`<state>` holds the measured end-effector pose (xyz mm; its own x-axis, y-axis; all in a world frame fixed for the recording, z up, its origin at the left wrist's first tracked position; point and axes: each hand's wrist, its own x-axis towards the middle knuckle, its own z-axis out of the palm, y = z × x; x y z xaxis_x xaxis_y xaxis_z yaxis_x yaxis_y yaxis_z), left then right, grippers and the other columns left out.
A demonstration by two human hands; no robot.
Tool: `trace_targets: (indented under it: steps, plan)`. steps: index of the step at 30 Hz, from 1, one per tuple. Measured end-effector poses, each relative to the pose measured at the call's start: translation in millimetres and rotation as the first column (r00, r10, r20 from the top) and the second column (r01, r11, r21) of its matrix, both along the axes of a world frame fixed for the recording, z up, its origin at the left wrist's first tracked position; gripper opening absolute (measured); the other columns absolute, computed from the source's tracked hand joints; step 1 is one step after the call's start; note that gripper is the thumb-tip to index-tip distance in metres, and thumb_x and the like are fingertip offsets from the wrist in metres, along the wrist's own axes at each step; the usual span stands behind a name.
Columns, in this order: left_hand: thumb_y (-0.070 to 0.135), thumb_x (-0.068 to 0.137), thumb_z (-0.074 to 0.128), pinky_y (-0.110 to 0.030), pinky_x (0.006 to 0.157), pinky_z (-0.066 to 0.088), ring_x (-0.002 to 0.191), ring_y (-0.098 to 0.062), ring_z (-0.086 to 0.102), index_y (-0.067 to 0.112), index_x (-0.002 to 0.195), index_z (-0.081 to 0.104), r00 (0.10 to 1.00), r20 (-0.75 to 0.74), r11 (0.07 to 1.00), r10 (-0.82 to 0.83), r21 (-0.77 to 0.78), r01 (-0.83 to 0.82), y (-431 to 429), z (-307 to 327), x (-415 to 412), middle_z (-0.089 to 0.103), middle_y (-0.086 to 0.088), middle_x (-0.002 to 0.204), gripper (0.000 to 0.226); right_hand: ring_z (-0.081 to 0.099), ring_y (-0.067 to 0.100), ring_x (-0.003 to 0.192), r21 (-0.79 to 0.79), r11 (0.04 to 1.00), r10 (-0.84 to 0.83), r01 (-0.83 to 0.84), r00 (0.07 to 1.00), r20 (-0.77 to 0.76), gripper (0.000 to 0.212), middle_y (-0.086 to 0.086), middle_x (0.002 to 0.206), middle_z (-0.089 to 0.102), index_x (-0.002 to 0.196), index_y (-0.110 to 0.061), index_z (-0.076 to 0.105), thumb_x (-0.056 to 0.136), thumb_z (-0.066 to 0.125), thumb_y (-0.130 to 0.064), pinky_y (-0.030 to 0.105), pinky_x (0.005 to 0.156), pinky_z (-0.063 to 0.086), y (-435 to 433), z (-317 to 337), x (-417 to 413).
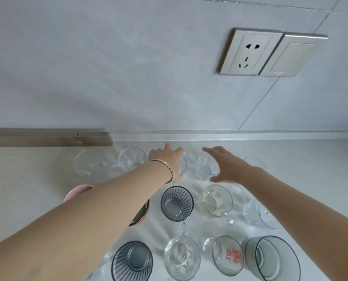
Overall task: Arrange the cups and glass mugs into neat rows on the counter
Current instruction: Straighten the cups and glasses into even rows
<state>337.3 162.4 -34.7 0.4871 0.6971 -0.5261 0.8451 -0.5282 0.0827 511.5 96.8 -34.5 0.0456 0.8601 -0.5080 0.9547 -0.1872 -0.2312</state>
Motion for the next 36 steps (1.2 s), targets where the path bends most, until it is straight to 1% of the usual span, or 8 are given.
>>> trace_targets:
  steps: [4, 11, 17, 24, 28, 31, 33, 36]
  plan:
    - [0.038, 0.075, 0.069, -0.038, 0.091, 0.045, 0.12, -0.032, 0.045, 0.024, 0.135, 0.034, 1.0, 0.002, 1.0, -0.014, -0.001, 0.014, 1.8, -2.7, 9.8, 0.042, -0.008, 0.133, 0.071, 0.048, 0.02, 0.123, 0.072, 0.997, -0.003, 0.001, 1.0, 0.031, 0.095, -0.002, 0.144, 0.034, 0.148, -0.029, 0.019, 0.073, 0.076, -0.035, 0.032, 0.09, 0.046, 4.3, -3.4, 4.1]
    - [0.01, 0.07, 0.075, -0.041, 0.102, 0.046, 0.132, -0.024, 0.033, 0.025, 0.143, 0.027, 0.975, -0.002, 0.968, -0.224, -0.114, 0.222, 22.6, -3.7, 11.3, 0.033, 0.002, 0.144, 0.088, 0.048, 0.025, 0.122, 0.087, 0.991, -0.098, 0.098, 0.995, 0.0, 0.092, 0.003, 0.14, 0.036, 0.146, -0.026, 0.022, 0.072, 0.076, -0.037, 0.037, 0.091, 0.048, 2.8, -11.7, 5.9]
    - [0.034, 0.073, 0.074, -0.045, 0.103, 0.044, 0.13, -0.025, 0.038, 0.025, 0.142, 0.032, 0.989, 0.12, 0.995, -0.082, -0.053, 0.089, 12.7, -9.5, 5.6, 0.037, -0.001, 0.142, 0.081, 0.05, 0.026, 0.118, 0.075, 0.992, -0.1, 0.098, 0.994, 0.032, 0.09, 0.005, 0.136, 0.039, 0.144, -0.025, 0.025, 0.071, 0.076, -0.04, 0.037, 0.089, 0.047, -0.6, -10.5, 5.5]
    - [0.031, 0.078, 0.069, -0.043, 0.105, 0.043, 0.132, -0.025, 0.037, 0.023, 0.144, 0.03, 0.991, 0.122, 0.997, -0.046, -0.053, 0.053, 8.3, -8.4, 1.5, 0.034, -0.001, 0.147, 0.078, 0.051, 0.027, 0.121, 0.049, 0.997, -0.069, 0.066, 0.996, 0.057, 0.099, 0.006, 0.142, 0.037, 0.149, -0.022, 0.015, 0.073, 0.076, -0.041, 0.038, 0.094, 0.047, -3.8, -4.3, 4.0]
    - [0.037, 0.083, 0.062, -0.04, 0.107, 0.039, 0.134, -0.024, 0.037, 0.02, 0.142, 0.031, 0.99, 0.13, 0.998, -0.054, 0.024, 0.051, 1.0, -3.8, 1.4, 0.034, -0.003, 0.147, 0.069, 0.041, 0.026, 0.132, 0.101, 0.99, -0.103, 0.095, 0.991, 0.08, 0.09, 0.005, 0.147, 0.033, 0.149, -0.02, 0.017, 0.079, 0.073, -0.026, 0.038, 0.103, 0.04, -12.0, 16.1, 24.4]
    - [0.038, 0.092, 0.049, -0.04, 0.11, 0.036, 0.135, -0.024, 0.037, 0.016, 0.139, 0.036, 0.964, 0.266, 0.992, -0.008, 0.12, -0.025, -9.4, 10.1, 4.8, 0.031, -0.006, 0.151, 0.054, 0.035, 0.024, 0.136, 0.13, 0.981, -0.167, 0.146, 0.971, 0.17, 0.076, 0.004, 0.149, 0.032, 0.147, -0.02, 0.025, 0.083, 0.066, -0.014, 0.037, 0.108, 0.036, -22.3, 31.6, 58.4]
    - [0.033, 0.094, 0.046, -0.038, 0.105, 0.04, 0.128, -0.024, 0.045, 0.015, 0.135, 0.042, 0.935, 0.352, 0.986, 0.036, 0.143, -0.092, -18.4, 21.7, 6.7, 0.038, -0.005, 0.145, 0.045, 0.034, 0.026, 0.136, 0.096, 0.968, -0.245, 0.231, 0.954, 0.174, 0.082, 0.005, 0.149, 0.031, 0.147, -0.019, 0.026, 0.079, 0.071, -0.016, 0.038, 0.108, 0.037, -30.4, 37.2, 79.4]
    - [0.026, 0.095, 0.044, -0.036, 0.093, 0.045, 0.113, -0.024, 0.056, 0.016, 0.127, 0.049, 0.935, 0.349, 0.985, 0.066, 0.128, -0.117, -34.8, 33.8, 4.2, 0.047, -0.003, 0.136, 0.034, 0.035, 0.029, 0.136, -0.038, 0.937, -0.341, 0.347, 0.934, 0.104, 0.104, 0.009, 0.148, 0.029, 0.149, -0.018, 0.018, 0.068, 0.082, -0.033, 0.042, 0.107, 0.037, -42.1, 31.9, 90.0]
